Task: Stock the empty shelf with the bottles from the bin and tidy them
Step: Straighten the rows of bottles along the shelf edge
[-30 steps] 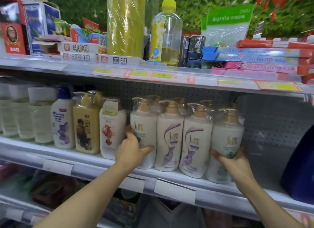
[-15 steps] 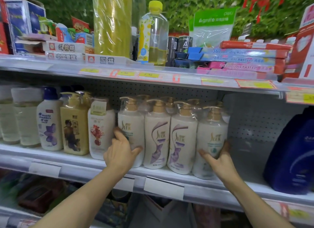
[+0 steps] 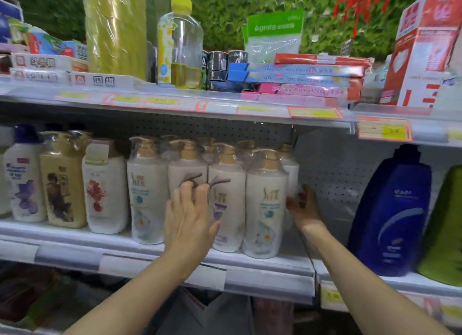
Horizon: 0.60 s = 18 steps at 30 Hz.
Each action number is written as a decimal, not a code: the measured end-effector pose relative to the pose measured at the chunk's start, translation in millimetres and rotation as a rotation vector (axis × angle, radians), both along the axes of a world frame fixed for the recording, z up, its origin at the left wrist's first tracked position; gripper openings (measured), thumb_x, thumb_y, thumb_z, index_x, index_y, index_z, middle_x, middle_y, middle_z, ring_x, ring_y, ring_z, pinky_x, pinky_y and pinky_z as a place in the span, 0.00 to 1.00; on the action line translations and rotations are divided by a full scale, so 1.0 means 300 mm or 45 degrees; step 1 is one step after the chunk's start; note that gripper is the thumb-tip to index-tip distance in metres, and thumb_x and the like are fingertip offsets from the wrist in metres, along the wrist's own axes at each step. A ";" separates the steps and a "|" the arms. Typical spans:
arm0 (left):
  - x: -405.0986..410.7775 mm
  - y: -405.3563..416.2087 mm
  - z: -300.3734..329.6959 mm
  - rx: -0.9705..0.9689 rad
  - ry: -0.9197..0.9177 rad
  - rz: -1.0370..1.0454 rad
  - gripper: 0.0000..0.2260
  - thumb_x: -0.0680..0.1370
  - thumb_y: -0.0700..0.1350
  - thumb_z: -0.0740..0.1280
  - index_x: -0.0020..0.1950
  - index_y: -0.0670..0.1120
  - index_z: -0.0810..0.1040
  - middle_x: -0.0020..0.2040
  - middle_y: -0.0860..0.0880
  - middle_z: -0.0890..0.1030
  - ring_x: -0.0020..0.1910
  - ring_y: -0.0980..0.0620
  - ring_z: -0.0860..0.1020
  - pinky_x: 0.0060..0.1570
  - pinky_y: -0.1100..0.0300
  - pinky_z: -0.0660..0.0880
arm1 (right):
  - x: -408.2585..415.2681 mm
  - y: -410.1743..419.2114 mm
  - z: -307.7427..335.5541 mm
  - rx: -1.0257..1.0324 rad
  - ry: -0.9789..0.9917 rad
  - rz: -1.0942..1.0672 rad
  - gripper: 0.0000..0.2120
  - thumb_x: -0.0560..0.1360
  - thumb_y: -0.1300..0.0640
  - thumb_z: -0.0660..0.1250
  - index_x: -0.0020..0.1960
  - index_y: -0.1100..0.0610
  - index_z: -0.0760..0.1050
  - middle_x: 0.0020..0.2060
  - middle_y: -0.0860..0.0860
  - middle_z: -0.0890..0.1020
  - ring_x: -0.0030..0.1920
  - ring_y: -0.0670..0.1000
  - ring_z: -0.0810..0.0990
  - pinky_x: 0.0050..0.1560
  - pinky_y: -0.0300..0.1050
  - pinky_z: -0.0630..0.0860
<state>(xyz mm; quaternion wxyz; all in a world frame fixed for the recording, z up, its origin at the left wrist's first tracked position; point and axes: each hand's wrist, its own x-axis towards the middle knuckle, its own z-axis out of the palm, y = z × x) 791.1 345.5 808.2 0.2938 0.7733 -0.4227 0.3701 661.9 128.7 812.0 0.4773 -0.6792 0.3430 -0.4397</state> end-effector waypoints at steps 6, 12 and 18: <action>-0.105 -0.100 -0.011 0.008 -0.142 -0.077 0.38 0.59 0.51 0.80 0.63 0.47 0.66 0.60 0.40 0.69 0.56 0.41 0.67 0.52 0.44 0.75 | 0.017 -0.073 -0.007 -0.091 -0.003 0.094 0.31 0.74 0.53 0.71 0.72 0.58 0.62 0.60 0.54 0.75 0.56 0.53 0.75 0.57 0.49 0.72; -0.164 -0.172 0.011 0.112 -0.460 -0.121 0.40 0.57 0.51 0.79 0.65 0.50 0.67 0.62 0.40 0.65 0.58 0.41 0.66 0.57 0.42 0.69 | 0.046 -0.098 0.001 -0.187 0.010 0.190 0.38 0.62 0.48 0.79 0.66 0.58 0.66 0.54 0.49 0.78 0.52 0.50 0.79 0.51 0.48 0.75; -0.168 -0.210 0.040 0.121 -0.453 -0.087 0.41 0.52 0.55 0.81 0.62 0.53 0.68 0.58 0.42 0.66 0.53 0.43 0.66 0.50 0.43 0.75 | 0.036 -0.125 0.004 -0.253 0.047 0.200 0.31 0.63 0.56 0.80 0.60 0.56 0.68 0.49 0.46 0.78 0.47 0.44 0.78 0.41 0.36 0.73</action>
